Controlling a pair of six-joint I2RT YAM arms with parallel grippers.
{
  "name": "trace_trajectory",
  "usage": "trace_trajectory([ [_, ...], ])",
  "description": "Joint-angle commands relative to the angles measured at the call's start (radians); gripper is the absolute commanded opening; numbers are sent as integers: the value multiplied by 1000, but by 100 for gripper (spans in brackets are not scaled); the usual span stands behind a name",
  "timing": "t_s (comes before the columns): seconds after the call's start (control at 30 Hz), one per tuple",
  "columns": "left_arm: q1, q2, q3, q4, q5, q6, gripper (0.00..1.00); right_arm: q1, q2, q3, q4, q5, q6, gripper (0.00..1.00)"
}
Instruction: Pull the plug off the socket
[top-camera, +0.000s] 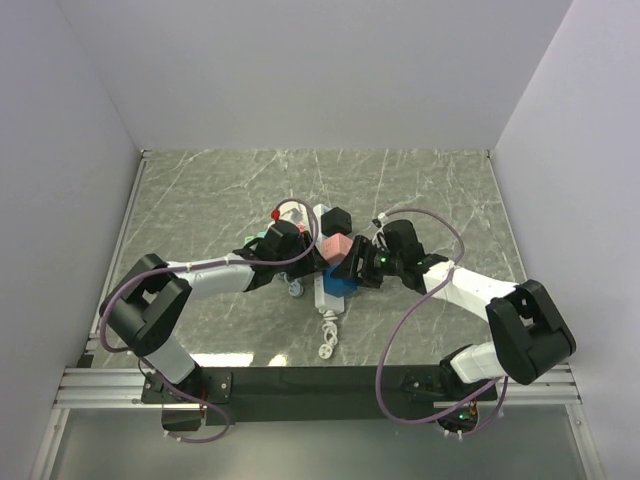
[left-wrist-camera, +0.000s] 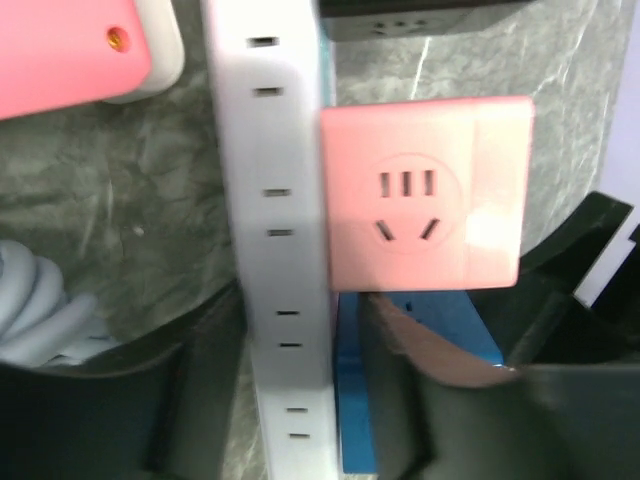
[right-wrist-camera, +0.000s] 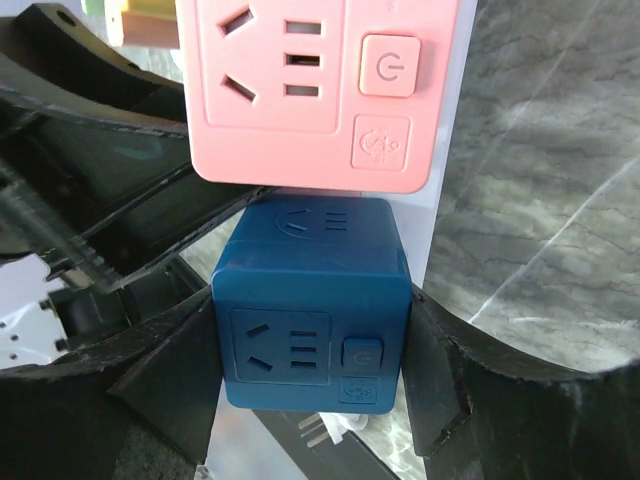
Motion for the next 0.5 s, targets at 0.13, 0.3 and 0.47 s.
trace_trajectory([
  [0.13, -13, 73, -6, 17, 51, 22, 17, -14, -24, 14, 113, -57, 75, 0],
  [0.3, -3, 90, -9, -20, 8, 55, 1, -55, -44, 48, -30, -77, -15, 0],
  [0.47, 43, 75, -40, -34, -18, 77, 1, -195, -160, 77, -292, -5, -173, 0],
])
